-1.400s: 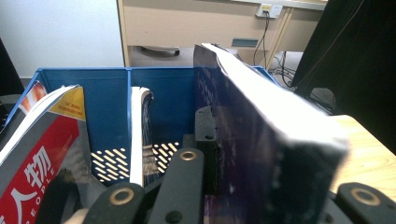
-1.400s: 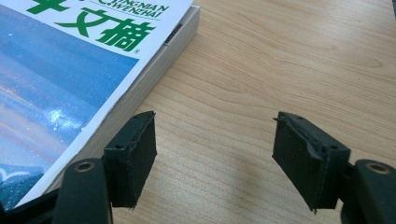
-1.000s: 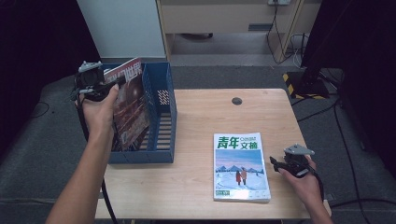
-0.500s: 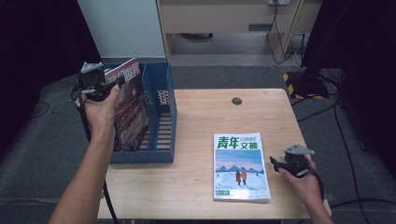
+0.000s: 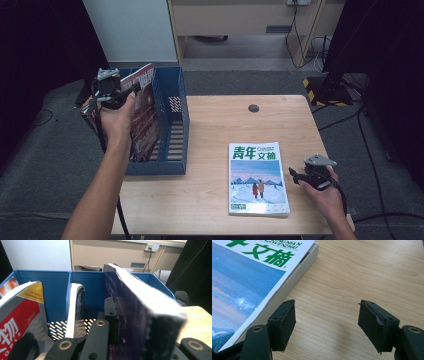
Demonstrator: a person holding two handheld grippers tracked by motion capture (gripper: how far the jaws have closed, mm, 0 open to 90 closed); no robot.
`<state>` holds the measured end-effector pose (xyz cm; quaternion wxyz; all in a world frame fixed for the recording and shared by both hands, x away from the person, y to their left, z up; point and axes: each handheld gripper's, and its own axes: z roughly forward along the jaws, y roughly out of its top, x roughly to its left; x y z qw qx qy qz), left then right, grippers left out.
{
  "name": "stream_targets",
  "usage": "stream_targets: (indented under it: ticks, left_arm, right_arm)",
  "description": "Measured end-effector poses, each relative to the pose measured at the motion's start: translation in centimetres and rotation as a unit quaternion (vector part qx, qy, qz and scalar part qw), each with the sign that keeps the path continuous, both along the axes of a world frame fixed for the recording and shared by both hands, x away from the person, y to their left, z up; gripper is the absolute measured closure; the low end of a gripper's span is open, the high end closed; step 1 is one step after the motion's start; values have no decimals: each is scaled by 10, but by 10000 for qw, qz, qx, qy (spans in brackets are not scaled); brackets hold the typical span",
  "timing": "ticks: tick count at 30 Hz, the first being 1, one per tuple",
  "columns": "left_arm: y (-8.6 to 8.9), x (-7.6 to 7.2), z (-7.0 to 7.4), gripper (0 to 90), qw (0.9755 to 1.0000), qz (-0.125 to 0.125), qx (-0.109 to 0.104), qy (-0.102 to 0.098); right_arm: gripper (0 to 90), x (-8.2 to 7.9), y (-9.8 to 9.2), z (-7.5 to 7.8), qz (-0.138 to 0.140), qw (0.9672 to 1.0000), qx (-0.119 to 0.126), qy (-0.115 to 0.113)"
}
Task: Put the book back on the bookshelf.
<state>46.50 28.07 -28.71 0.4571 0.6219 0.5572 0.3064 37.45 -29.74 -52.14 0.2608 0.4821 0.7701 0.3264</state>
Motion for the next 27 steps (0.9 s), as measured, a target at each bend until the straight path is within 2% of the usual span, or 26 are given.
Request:
stream_targets:
  ticks: [10,20,27]
  left_arm:
    - [-5,2,-6,835,10000,-9,-35,-88]
    - [1,0,-14,835,9998,47,-84,-185]
    - [0,-1,-16,835,9998,31,-87,-174]
  right_arm:
    - [303,0,0,0,4,10000,4,12]
    - [303,0,0,0,13,10000,-16,-2]
    - [303,0,1,0,25,10000,-31,7]
